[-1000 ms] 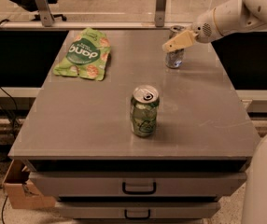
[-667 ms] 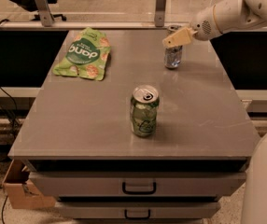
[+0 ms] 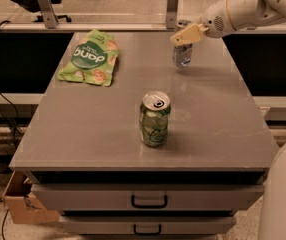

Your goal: Move redbull can near green rice chip bag

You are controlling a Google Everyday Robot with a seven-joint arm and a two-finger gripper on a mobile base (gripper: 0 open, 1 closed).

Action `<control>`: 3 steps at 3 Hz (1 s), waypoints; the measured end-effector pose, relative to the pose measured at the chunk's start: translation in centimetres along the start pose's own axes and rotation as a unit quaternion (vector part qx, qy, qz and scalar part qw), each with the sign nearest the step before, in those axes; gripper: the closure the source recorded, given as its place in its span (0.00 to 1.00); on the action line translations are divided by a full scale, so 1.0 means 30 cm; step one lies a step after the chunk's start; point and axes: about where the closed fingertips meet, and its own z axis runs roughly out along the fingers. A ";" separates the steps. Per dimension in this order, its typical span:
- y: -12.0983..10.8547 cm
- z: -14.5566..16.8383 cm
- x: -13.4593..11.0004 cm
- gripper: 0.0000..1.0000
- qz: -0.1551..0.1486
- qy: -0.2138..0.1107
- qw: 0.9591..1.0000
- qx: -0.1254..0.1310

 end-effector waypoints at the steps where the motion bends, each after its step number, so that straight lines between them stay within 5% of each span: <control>1: 0.000 0.000 0.000 1.00 0.000 0.000 1.000 0.000; 2: 0.039 0.042 -0.051 1.00 -0.006 -0.023 1.000 -0.011; 3: 0.158 0.134 -0.168 1.00 -0.034 -0.053 0.997 -0.038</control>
Offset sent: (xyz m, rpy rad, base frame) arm -0.0061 0.0483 0.0182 0.1007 -0.0609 0.0491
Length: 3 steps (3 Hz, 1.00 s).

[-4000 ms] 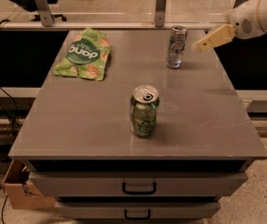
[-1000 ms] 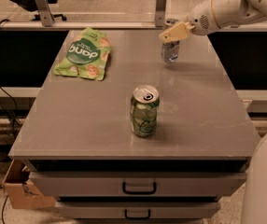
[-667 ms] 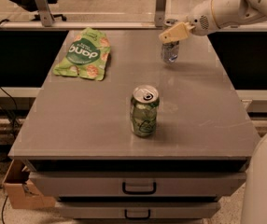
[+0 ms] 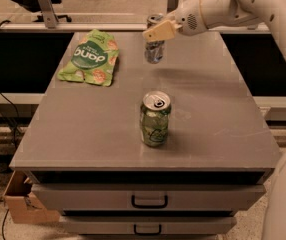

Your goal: Move redbull can near green rice chip bag

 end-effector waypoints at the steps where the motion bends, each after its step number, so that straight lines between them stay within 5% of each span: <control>1: 0.128 0.141 -0.066 1.00 -0.008 -0.007 0.999 -0.042; 3: 0.209 0.351 -0.076 1.00 -0.005 0.008 0.995 -0.097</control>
Offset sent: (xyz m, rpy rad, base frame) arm -0.0218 0.1403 -0.0266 0.0399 0.0883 0.1966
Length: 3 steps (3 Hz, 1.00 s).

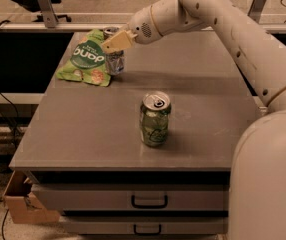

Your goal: Move redbull can near green rice chip bag

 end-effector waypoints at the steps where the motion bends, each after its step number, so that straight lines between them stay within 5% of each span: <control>1: -0.021 0.041 0.008 1.00 0.001 0.012 1.000 -0.008; 3: -0.050 0.049 0.016 1.00 0.002 0.026 1.000 -0.007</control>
Offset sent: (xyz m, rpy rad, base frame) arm 0.0233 0.0020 -0.0105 -0.0684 0.0229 0.0106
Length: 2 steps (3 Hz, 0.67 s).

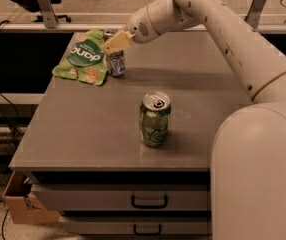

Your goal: Move redbull can near green rice chip bag

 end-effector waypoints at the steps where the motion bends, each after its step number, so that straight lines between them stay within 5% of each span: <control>1: -0.003 -0.008 0.005 1.00 0.004 -0.006 1.000 0.002; 2: 0.000 0.003 0.006 0.83 0.004 -0.005 1.000 0.000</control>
Offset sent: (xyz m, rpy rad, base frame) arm 0.0002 -0.0026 -0.0002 0.0111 0.0009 -0.0077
